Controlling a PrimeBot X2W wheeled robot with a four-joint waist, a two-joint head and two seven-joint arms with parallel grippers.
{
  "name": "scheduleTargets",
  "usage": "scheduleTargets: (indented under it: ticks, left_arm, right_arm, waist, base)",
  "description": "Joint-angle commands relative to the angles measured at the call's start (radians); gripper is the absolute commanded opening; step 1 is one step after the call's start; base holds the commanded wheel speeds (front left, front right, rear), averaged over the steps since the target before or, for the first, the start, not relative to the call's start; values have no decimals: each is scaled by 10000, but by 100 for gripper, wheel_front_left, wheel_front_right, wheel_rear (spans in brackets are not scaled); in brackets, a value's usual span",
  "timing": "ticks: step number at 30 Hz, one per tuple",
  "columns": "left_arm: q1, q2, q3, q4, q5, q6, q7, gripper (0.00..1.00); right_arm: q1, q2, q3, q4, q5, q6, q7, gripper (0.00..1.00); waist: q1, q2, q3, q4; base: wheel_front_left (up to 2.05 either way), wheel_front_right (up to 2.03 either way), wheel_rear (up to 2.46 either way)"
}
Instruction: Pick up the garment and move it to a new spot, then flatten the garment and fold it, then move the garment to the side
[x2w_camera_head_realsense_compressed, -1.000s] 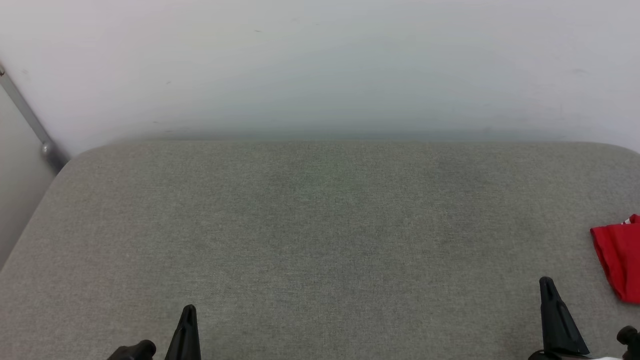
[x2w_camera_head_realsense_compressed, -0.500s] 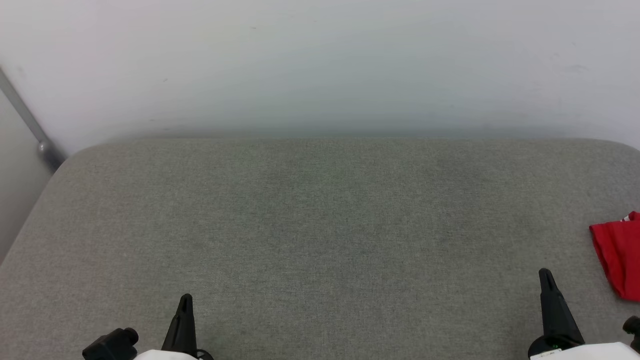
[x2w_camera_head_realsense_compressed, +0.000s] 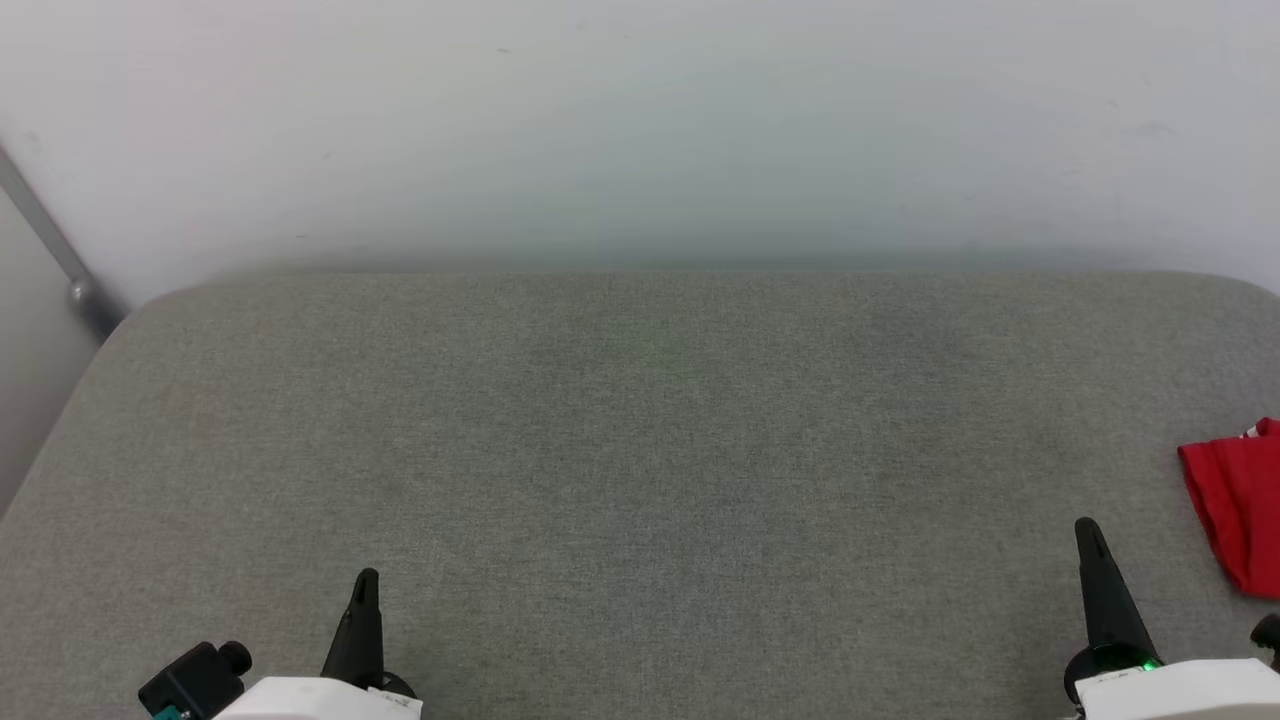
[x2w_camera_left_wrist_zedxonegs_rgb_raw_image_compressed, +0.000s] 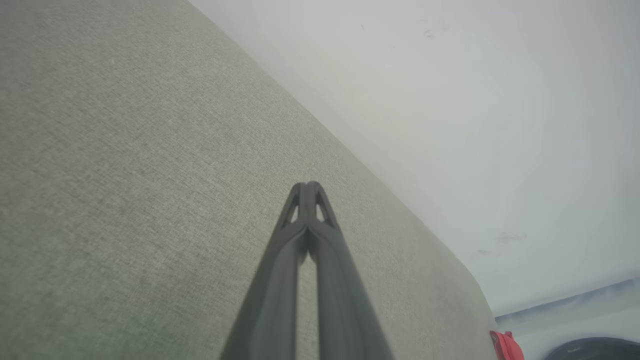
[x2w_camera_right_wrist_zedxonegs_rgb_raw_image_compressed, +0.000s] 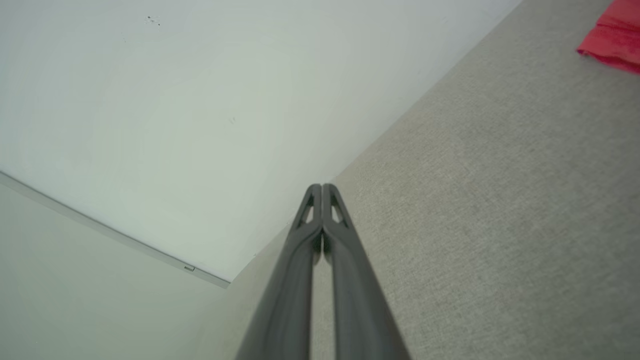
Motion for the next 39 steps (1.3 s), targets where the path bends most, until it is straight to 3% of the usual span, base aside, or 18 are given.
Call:
scheduleTargets:
  ticks: [1, 39]
  left_arm:
    - [-247, 37, 50, -55, -297, -62, 61, 0]
    - [-1203, 30, 613, 465, -4746, -671, 1155, 0]
  right_arm:
    - [-294, -99, -12, -43, 266, -1, 60, 0]
    - [-1312, -91, -180, 818, 4273, -4, 1144, 0]
  waist:
    - [0, 0, 5, -3]
    - [0, 0, 214, -123]
  base:
    - [0, 0, 0]
    - [0, 0, 0]
